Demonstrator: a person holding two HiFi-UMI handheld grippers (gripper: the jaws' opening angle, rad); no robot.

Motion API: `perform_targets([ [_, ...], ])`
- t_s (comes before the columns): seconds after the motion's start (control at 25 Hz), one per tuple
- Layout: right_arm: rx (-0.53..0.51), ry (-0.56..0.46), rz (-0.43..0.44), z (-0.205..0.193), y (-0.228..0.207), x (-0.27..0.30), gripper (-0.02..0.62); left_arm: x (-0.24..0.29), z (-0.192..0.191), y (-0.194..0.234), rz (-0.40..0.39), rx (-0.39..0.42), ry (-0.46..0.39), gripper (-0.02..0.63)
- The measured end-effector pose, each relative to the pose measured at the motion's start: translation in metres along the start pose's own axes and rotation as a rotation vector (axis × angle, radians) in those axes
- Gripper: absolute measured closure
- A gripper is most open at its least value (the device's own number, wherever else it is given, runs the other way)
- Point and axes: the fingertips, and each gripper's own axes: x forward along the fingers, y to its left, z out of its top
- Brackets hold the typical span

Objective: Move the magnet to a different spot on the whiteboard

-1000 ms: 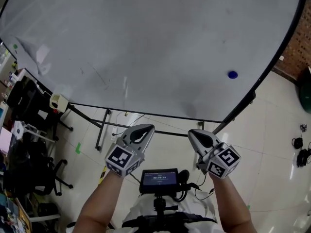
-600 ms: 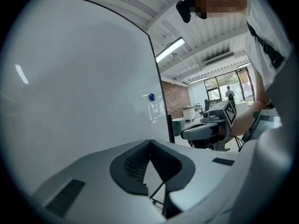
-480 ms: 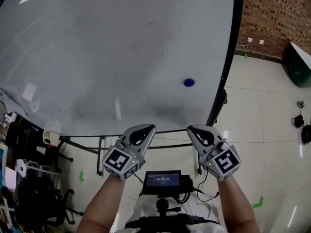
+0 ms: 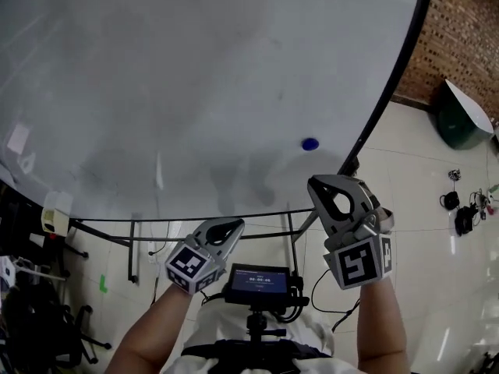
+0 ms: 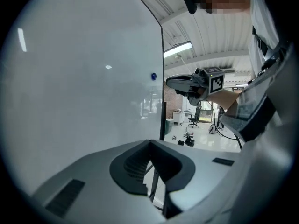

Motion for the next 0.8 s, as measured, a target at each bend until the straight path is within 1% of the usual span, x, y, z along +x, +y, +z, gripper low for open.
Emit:
perform_targets([
  [0.08, -0.097, 0.051, -0.022, 0.006, -0.008, 0.010, 0.545, -0.005, -0.001, 0.011, -0.005, -0.018, -0.011, 0.575],
  [0.2, -0.228, 0.130, -0.078, 0.013, -0.019, 0.021, 0.498, -0.017, -0.006, 0.025, -0.003, -0.034, -0.014, 0.575],
  [0.28, -0.298, 0.185, -0.136, 0.012, -0.024, 0.027, 0.483, -0.026, -0.015, 0.031, -0.011, -0.029, 0.006, 0.575],
  [0.36, -0.344, 0.231, -0.186, 0.010, -0.030, 0.030, 0.463, -0.031, -0.025, 0.032, -0.026, -0.008, 0.026, 0.575],
  [0.44, -0.369, 0.253, -0.212, 0.010, -0.035, 0.032, 0.462, -0.035, -0.033, 0.034, -0.037, -0.005, 0.034, 0.575],
  [0.56, -0.386, 0.282, -0.196, 0.010, -0.032, 0.040, 0.459, -0.041, -0.040, 0.038, -0.047, -0.020, 0.036, 0.575],
  [0.6, -0.389, 0.296, -0.188, 0.010, -0.031, 0.043, 0.439, -0.042, -0.040, 0.038, -0.053, -0.018, 0.030, 0.575],
  [0.68, -0.391, 0.318, -0.187, 0.009, -0.031, 0.045, 0.435, -0.042, -0.038, 0.036, -0.068, -0.010, 0.022, 0.575],
  [0.8, -0.385, 0.357, -0.218, 0.003, -0.042, 0.037, 0.434, -0.037, -0.033, 0.029, -0.090, -0.012, 0.021, 0.575],
])
